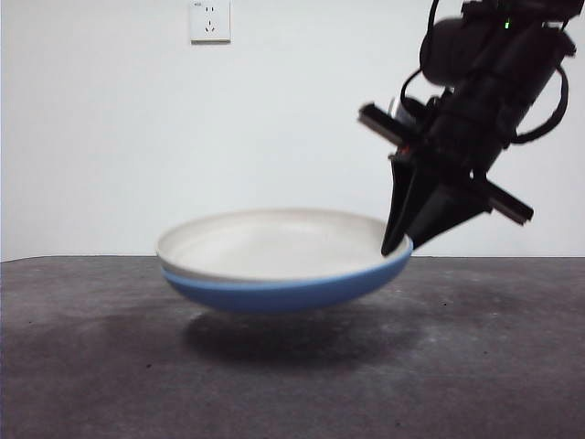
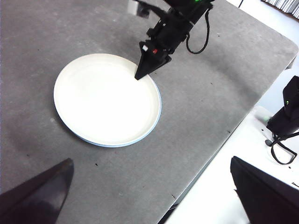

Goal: Pick up the white plate, put it on the blue plate, put it on desk

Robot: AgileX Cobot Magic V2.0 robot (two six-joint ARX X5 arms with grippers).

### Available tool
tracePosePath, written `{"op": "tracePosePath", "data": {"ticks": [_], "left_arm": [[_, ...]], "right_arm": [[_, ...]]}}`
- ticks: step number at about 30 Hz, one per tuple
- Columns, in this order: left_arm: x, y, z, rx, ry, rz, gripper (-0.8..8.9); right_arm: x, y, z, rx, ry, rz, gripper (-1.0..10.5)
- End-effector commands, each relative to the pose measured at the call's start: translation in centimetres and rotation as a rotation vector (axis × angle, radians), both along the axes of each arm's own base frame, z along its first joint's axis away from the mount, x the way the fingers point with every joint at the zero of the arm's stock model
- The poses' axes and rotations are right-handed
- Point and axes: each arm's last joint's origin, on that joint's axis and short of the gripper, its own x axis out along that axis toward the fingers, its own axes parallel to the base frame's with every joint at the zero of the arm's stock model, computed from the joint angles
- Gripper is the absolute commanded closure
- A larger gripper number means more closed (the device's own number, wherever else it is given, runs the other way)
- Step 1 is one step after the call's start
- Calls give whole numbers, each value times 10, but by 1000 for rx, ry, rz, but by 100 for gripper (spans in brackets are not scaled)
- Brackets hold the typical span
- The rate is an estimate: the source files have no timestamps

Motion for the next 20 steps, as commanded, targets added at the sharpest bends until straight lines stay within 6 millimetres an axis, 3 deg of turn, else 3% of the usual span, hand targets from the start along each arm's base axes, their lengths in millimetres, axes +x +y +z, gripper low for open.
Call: {"op": "tracePosePath", "data": {"ticks": [1, 7, 13, 18, 20], "left_arm": [[0, -1, 3, -10, -21, -9, 188], [0, -1, 3, -10, -20, -9, 188], [0, 0, 3, -10, -19, -8, 188], [0, -1, 3, -10, -19, -9, 188], [0, -1, 3, -10, -19, -9, 188]], "right_arm": [[8, 6, -10, 15, 43, -5, 940], [14, 10, -31, -9, 94, -2, 940], [15, 10, -34, -18, 87, 10, 932], [15, 10, -34, -47, 66, 13, 660], [15, 9, -33, -66, 49, 13, 603]]}}
